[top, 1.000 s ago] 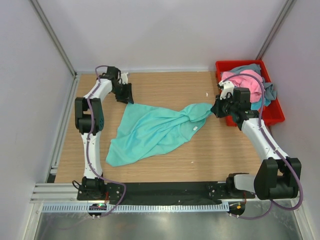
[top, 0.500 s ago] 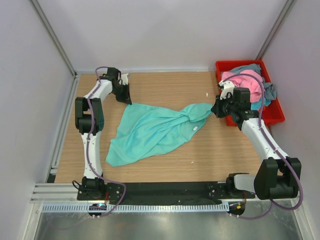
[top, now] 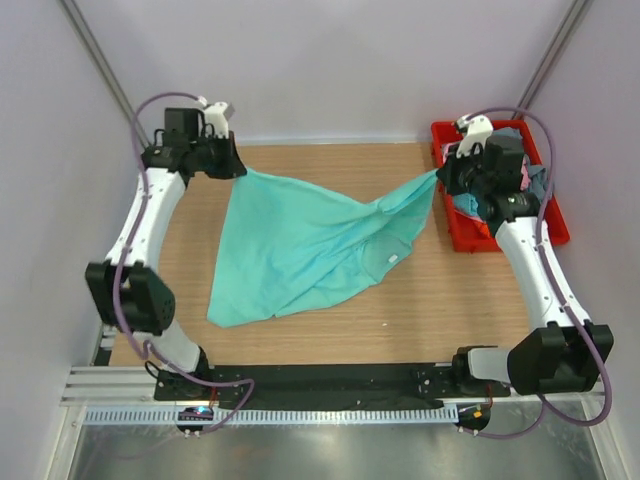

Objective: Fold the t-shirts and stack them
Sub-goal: Flatten the tshirt out

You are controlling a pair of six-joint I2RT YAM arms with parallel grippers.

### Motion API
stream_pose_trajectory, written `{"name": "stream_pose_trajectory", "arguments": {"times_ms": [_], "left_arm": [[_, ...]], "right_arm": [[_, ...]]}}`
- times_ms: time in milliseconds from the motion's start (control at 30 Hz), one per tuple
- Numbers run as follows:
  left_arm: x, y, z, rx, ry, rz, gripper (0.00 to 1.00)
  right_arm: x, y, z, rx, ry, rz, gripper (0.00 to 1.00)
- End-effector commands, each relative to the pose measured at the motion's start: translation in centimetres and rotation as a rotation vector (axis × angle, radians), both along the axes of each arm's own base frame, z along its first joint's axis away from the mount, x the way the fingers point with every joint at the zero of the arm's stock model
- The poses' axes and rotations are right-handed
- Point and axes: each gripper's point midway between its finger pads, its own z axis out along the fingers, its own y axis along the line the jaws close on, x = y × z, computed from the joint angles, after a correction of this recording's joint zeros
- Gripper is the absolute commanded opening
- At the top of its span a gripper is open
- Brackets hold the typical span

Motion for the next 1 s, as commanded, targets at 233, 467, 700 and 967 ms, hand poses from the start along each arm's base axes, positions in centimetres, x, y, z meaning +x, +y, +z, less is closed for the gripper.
{"name": "stream_pose_trajectory", "arguments": {"times_ms": [233, 467, 700, 967], "left_arm": [[-8.7, 1.7, 14.5, 0.015, -0.428, 0.018, 0.00], [-15.5, 2.7, 19.7, 0.012, -0.611, 0.041, 0.00], [-19.5, 4.2, 24.7, 0.042, -0.739, 0.105, 0.00], [-18.9, 6.4, 28.8, 0.155, -0.854, 0.179, 0.00]], "right_arm": [[-1.4, -0.2, 14.4, 0.075, -0.303, -0.046, 0.01], [-7.9, -0.4, 21.0, 0.058, -0.502, -0.030, 0.01], [-13.2, -1.4, 27.1, 0.067, -0.622, -0.076, 0.01], [-12.4, -4.2, 30.6, -0.031, -0.671, -0.208, 0.01]]}}
